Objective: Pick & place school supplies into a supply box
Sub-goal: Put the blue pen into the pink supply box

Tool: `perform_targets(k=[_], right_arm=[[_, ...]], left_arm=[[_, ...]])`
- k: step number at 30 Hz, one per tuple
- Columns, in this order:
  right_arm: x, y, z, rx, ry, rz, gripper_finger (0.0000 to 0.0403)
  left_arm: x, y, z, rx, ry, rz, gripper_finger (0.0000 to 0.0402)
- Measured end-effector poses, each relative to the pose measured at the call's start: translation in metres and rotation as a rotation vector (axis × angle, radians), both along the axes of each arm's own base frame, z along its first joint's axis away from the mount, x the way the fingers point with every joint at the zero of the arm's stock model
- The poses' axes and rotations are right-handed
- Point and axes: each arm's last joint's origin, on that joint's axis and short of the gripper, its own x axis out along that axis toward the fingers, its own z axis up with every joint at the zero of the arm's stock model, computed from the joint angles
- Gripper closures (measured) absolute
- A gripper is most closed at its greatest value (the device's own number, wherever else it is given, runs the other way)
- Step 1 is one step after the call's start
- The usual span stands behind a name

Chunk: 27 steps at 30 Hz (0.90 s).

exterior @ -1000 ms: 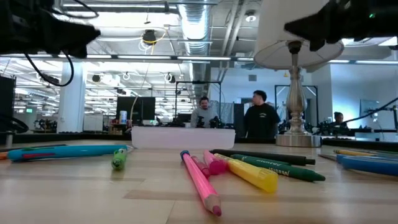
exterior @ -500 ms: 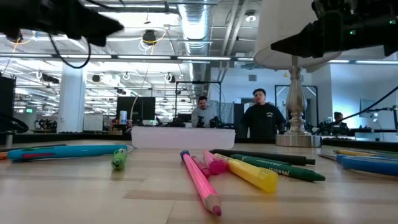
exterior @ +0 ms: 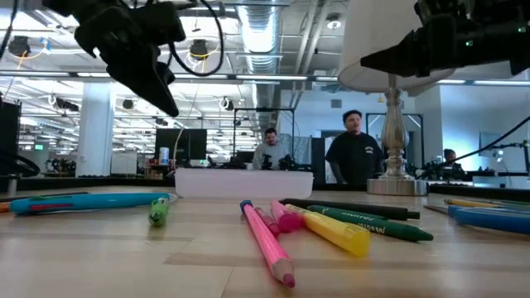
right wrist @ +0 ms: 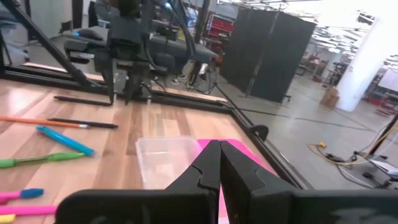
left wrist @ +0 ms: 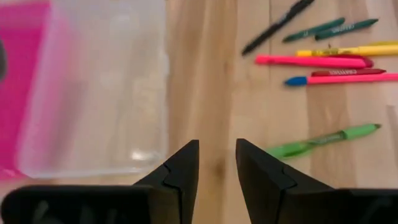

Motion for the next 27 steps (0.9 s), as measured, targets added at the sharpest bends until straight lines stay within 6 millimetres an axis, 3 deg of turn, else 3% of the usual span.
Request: perform_targets(k=[10,18,27], right_arm=[[0.0,0.004,-0.003,0.017,0.022,0.02,0.0403],[0.0,0.003,-0.002,0.025,0.017,0.018,0.0403],[0.0,0.003,0.0,0.0,0.004,0.019,0.0403]], left_arm=[[0.016,-0.044,-0.023,-0.153,0.196,0.139,0.0301],[0.013,-0.059,-0.03,-0.156,0.226,0.161,0.0299],[0.01,-0.066,-0.03,-0.166,0.212,0.201,0.0236]])
